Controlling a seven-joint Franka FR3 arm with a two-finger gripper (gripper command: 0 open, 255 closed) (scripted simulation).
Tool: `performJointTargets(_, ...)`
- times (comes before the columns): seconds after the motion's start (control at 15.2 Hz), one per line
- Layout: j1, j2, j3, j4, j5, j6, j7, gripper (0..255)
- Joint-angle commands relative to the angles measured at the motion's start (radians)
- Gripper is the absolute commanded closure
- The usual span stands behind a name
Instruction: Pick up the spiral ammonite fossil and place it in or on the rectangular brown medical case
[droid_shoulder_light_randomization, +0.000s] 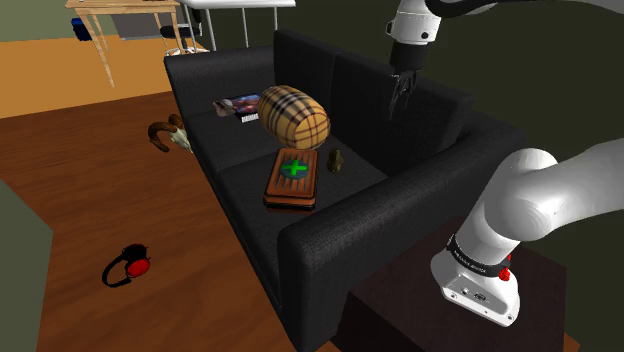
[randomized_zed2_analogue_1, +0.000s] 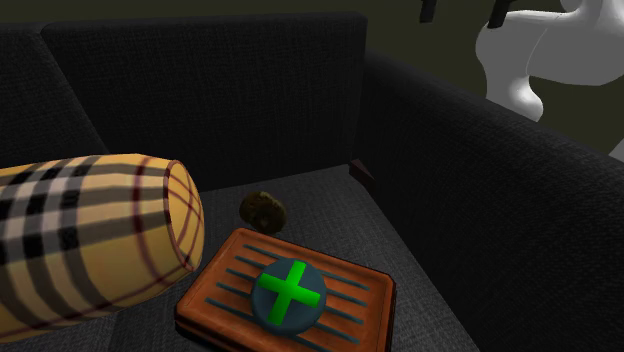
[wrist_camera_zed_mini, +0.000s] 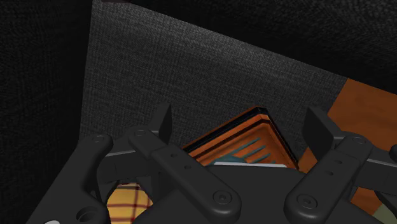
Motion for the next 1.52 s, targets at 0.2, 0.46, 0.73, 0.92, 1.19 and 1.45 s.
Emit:
performJointTargets(0.2,-0.011,0.103,-0.036,0.009,0.003,0.081,-0.017,0)
performJointTargets(0.46,-0.021,0.251,-0.084,0.038,0.017,0.18,-0.044,0)
performJointTargets(0.73,-0.027,0.407,-0.13,0.088,0.048,0.264,-0.079,0)
performJointTargets(0.92,-0.03,0.529,-0.161,0.139,0.083,0.315,-0.111,0)
performJointTargets(1.19,-0.039,0.695,-0.196,0.222,0.146,0.365,-0.161,0)
performJointTargets(1.45,-0.058,0.864,-0.216,0.325,0.222,0.392,-0.213,0)
